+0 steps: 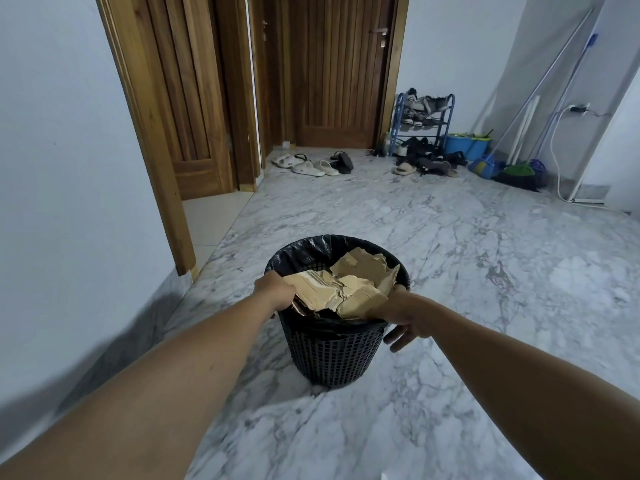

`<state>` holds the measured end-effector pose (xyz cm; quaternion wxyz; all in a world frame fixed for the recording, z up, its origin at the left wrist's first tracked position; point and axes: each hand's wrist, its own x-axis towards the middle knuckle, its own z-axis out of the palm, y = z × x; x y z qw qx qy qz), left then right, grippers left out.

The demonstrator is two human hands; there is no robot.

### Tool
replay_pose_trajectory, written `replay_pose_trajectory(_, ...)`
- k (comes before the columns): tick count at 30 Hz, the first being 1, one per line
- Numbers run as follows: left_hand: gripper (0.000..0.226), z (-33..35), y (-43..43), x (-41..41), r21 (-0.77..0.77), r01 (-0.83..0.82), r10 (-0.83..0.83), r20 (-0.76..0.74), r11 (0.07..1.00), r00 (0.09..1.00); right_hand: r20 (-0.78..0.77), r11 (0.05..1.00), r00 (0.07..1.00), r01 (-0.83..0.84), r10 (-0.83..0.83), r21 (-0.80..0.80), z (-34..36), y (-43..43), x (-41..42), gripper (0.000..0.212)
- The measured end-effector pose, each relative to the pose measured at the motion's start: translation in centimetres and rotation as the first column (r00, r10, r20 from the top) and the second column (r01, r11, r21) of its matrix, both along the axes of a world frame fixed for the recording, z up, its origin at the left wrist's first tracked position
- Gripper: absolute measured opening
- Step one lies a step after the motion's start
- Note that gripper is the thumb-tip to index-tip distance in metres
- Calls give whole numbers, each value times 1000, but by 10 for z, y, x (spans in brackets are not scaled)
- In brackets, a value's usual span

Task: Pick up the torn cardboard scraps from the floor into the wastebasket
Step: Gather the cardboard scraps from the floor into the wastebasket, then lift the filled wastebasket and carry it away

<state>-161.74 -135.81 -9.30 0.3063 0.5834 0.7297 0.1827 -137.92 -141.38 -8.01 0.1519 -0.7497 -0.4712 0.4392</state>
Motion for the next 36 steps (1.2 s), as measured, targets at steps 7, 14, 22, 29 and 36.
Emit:
replay_pose_trajectory(7,62,4,-3,-4,-55,-19,34,292,998,956,-87,880,945,326,-316,345,-1,3,13,84)
replay_pose_trajectory(14,73,0,-3,12,-161,4,80,510,987,856,-356,857,823,506,-444,101,-23,6,-18,72)
replay_pose_trajectory(22,63,-10,13,28,-196,-87,189,597,977,780,-435,852,830,475,-349,222,-21,22,-6,56)
replay_pose_trajectory(29,69,-20,36,34,-103,-194,215,629,976,747,-498,818,810,495,-310,295,-28,61,6,71)
replay_pose_trajectory(36,81,33,-7,25,-113,-238,262,523,965,811,-360,806,858,486,-366,338,-5,24,-7,77)
